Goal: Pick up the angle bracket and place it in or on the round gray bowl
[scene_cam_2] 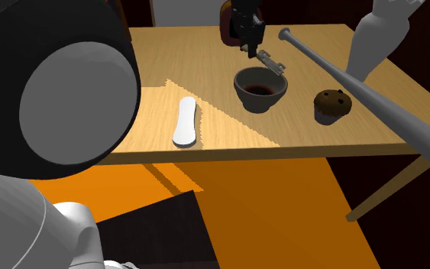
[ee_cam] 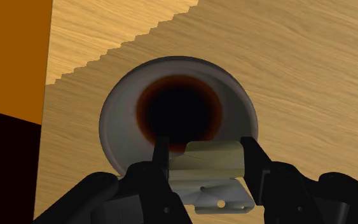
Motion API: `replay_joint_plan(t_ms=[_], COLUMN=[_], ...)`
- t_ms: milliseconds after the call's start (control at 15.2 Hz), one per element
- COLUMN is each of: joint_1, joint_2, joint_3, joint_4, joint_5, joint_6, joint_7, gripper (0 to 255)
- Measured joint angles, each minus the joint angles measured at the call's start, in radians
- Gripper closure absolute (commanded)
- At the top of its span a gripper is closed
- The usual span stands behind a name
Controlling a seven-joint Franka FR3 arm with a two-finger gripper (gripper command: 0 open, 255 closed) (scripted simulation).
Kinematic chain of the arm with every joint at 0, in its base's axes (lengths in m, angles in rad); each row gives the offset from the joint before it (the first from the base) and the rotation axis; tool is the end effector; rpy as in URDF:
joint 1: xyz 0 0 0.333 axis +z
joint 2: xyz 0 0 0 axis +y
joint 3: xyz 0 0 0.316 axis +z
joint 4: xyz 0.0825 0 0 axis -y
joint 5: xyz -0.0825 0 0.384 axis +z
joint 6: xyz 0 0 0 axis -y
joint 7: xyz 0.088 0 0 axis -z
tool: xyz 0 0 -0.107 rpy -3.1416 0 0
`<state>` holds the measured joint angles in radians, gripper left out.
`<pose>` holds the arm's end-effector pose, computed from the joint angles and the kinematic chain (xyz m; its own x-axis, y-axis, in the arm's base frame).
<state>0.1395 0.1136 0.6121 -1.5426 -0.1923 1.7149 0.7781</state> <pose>0.4609 0.3801 0.5977 0.9895 -0.0094 0.1443 -0.0146 -0.9993 0.0352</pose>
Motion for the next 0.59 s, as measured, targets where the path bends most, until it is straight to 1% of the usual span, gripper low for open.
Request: replay_joint_plan(t_ms=[594], joint_1=[-0.006], joint_2=[0.002], joint_3=[-0.005], joint_4=[-0.116], joint_5=[-0.004], joint_6=[0.117], joint_7=[0.012], gripper=[255])
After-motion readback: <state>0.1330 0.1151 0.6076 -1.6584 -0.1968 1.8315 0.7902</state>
